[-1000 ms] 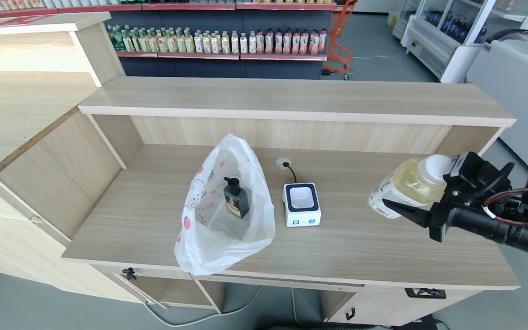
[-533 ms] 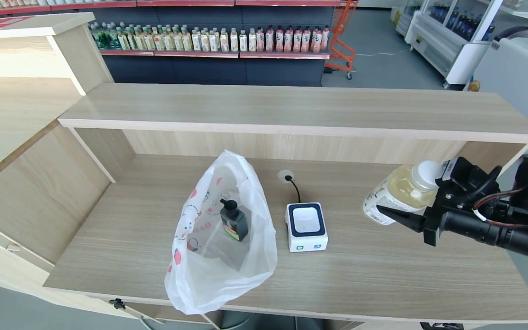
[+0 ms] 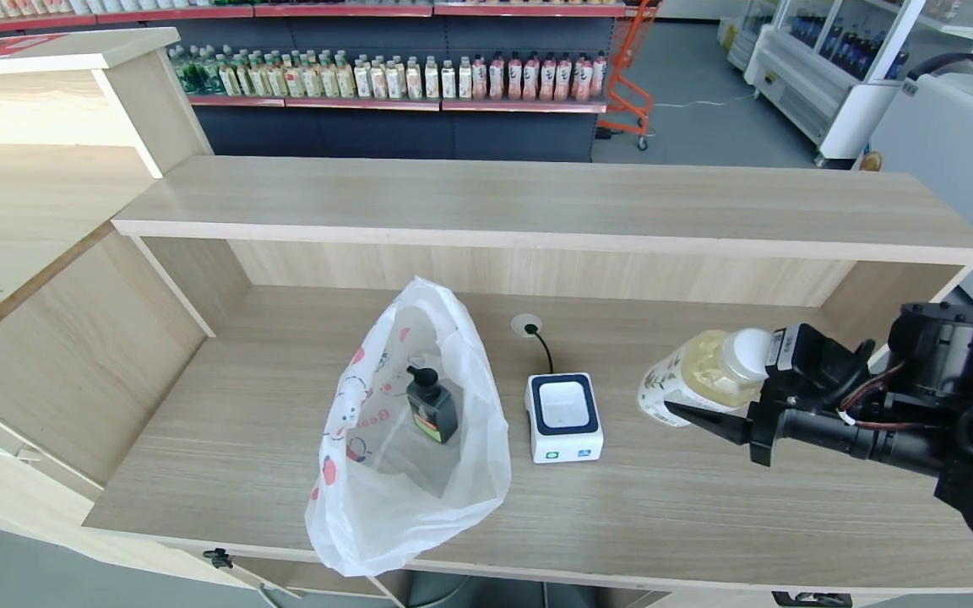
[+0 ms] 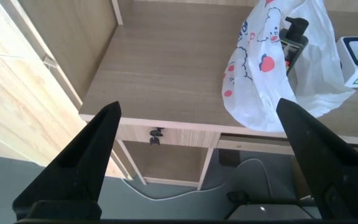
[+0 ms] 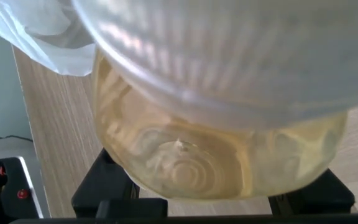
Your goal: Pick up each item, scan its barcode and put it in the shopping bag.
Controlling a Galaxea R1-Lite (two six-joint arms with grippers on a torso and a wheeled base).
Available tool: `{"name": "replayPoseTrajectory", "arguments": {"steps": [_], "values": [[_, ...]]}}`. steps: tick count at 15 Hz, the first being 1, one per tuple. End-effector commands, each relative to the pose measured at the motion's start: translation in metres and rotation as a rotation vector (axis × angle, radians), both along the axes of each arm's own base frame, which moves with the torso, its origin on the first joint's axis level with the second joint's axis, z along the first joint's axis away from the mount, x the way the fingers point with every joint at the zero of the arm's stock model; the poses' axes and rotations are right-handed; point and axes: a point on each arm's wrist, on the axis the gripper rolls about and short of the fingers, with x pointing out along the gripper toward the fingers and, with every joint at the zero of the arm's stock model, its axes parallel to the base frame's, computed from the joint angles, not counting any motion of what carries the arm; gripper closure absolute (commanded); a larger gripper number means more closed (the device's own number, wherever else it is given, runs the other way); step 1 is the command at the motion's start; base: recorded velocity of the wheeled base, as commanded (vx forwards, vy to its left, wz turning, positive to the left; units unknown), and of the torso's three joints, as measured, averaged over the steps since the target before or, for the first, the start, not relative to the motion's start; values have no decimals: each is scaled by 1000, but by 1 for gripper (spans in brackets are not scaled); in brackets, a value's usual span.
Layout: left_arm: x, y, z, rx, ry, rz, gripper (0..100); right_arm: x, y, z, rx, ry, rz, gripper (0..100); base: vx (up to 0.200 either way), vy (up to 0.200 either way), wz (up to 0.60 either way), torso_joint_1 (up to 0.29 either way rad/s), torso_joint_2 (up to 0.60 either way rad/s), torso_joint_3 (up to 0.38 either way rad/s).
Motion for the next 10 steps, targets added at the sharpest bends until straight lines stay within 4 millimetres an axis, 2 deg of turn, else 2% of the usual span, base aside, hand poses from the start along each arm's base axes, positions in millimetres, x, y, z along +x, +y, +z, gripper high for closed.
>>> {"name": "replayPoseTrajectory", "arguments": {"steps": [1, 3, 4, 5, 6, 10], "values": [[0, 0, 0, 0, 0, -1, 0, 15, 3, -28, -39, 29, 34, 100, 0, 0, 0, 0, 0, 0], [0, 0, 0, 0, 0, 1, 0, 23, 4, -41, -46, -6, 95, 100, 0, 0, 0, 0, 0, 0], [0, 0, 0, 0, 0, 1, 0, 23, 4, -41, -46, -6, 95, 100, 0, 0, 0, 0, 0, 0], [0, 0, 0, 0, 0, -1, 0, 38, 11, -47, -88, -101, 155, 100, 0, 0, 0, 0, 0, 0], [0, 0, 0, 0, 0, 1, 0, 43, 17, -48, -98, -132, 192, 100, 0, 0, 0, 0, 0, 0], [0, 0, 0, 0, 0, 1, 0, 55, 22, -56, -114, -154, 201, 100, 0, 0, 0, 0, 0, 0]]}}
